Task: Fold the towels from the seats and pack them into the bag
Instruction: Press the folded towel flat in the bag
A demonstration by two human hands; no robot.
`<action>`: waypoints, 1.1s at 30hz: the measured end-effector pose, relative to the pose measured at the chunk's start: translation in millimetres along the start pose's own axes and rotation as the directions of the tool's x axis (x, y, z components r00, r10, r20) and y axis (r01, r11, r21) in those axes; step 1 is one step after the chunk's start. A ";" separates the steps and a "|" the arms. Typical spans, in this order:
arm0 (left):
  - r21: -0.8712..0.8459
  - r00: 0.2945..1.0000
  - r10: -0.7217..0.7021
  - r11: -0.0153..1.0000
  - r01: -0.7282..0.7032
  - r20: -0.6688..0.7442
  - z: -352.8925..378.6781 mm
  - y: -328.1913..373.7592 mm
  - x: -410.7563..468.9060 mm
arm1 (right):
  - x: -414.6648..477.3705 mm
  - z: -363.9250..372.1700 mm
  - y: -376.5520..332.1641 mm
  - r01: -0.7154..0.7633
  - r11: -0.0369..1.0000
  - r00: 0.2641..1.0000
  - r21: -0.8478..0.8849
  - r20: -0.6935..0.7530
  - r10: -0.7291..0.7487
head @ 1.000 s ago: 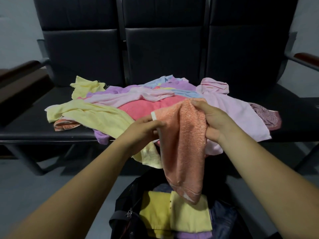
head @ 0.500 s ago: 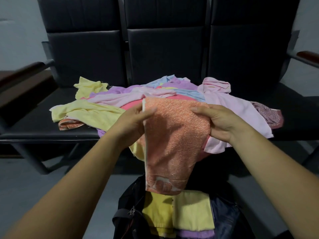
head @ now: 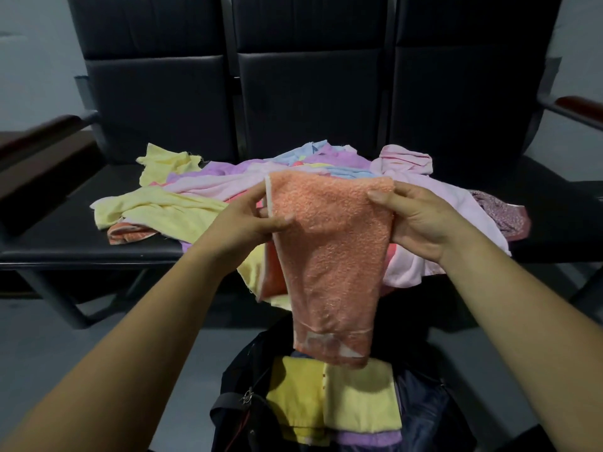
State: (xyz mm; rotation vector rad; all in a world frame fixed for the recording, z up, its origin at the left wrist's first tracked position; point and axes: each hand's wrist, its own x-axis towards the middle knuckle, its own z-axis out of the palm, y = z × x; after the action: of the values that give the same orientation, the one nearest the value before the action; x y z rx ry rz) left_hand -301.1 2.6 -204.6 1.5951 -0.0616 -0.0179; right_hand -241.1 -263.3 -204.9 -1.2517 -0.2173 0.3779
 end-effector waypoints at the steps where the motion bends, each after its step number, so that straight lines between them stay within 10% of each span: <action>1: 0.098 1.000 0.007 0.995 -0.006 -0.010 0.3 0.5 -0.9 | 0.9 -0.7 -0.4 0.013 1.000 0.999 -0.002 -0.031 -0.013; 12: -0.093 0.980 -0.004 0.996 -0.015 -0.198 -0.9 4.7 3.0 | -2.1 7.4 -5.5 -0.027 0.977 0.999 0.211 -0.022 0.032; 20: 0.223 0.979 0.154 0.967 -0.123 -0.130 -7.3 7.6 1.8 | -2.5 -0.6 -2.7 0.088 0.990 0.987 -0.107 -0.124 -0.101; 28: -0.008 0.986 0.138 0.990 -0.139 -0.090 -4.6 6.7 2.5 | -3.9 4.9 -3.6 0.104 0.987 0.989 0.121 -0.118 -0.090; 33: 0.196 0.975 0.186 0.968 -0.160 -0.123 -7.0 4.9 3.0 | -4.2 -2.0 -2.8 0.092 0.994 0.992 0.054 -0.096 -0.087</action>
State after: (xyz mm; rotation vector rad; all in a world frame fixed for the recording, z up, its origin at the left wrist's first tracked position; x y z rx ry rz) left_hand -297.9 9.3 -199.4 1.7671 -0.0949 0.2430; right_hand -243.8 -267.4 -202.7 -1.1949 -0.1808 0.2460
